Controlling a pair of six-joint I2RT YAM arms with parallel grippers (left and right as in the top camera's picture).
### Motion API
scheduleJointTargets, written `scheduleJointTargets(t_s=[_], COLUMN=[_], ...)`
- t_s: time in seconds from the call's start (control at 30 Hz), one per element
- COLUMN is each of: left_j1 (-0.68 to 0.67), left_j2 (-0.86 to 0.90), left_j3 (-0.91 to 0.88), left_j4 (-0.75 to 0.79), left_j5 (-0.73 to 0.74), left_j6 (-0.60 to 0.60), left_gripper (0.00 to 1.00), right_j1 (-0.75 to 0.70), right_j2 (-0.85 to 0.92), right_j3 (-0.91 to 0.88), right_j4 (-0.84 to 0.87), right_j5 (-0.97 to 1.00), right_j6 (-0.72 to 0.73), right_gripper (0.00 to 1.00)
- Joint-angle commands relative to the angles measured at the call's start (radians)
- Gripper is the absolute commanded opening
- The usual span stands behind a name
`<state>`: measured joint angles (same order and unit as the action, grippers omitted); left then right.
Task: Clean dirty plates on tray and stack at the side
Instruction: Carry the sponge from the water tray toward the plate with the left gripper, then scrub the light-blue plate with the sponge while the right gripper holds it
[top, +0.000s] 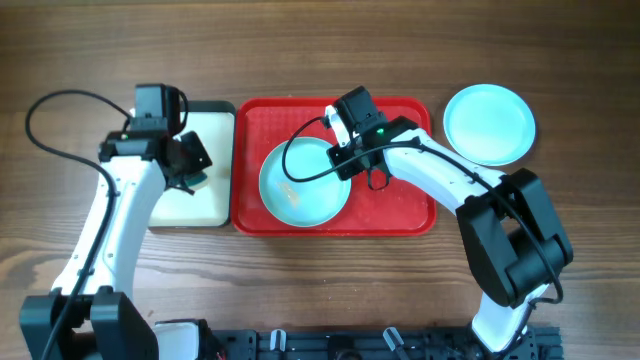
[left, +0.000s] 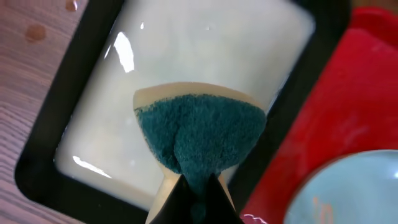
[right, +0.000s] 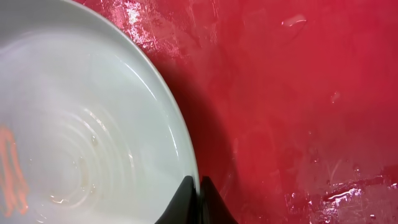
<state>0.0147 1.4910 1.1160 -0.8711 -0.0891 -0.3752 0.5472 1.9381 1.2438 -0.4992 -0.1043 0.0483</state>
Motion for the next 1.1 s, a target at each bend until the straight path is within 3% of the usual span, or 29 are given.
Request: scheduleJointTargets(t_s=[0.0,0.63,0.83,0.9,0.93,1.07], left_j1=[-0.008,-0.211,-0.253,-0.261,-0.265,-0.281], left_j2=[-0.022,-0.012,0.045,0.070,0.079,0.103], left_j3=[0.076,0.076,0.075,0.075,0.075,0.075], left_j4=[-0.011,0.109,0.098,0.092,0.089,0.085], left_j5=[0.071,0.085,0.085,0.085,0.085,0.085], left_j6=[0.028,-0.046,-0.082,-0.082,-0.082,-0.082], left_gripper=[0.04,0.04,0.04,0.04,0.04,0.04], right_j1=[0.003,0.003,0.003,0.003,0.002,-0.009], right_j2=[0.018,0.018,0.018,0.018,0.018,0.018], right_j3=[0.002,0.002,0.002,0.002,0.003,0.003], right_j4=[0.001,0.002,0.008,0.012,0.014,0.040], right_j5=[-0.008,-0.008,-0.008,-0.008,-0.008,-0.007], right_j6=[0.007,0.016,0.126,0.134,0.134,0.107], right_gripper=[0.04,0.04,0.05,0.37,0.45,0.47])
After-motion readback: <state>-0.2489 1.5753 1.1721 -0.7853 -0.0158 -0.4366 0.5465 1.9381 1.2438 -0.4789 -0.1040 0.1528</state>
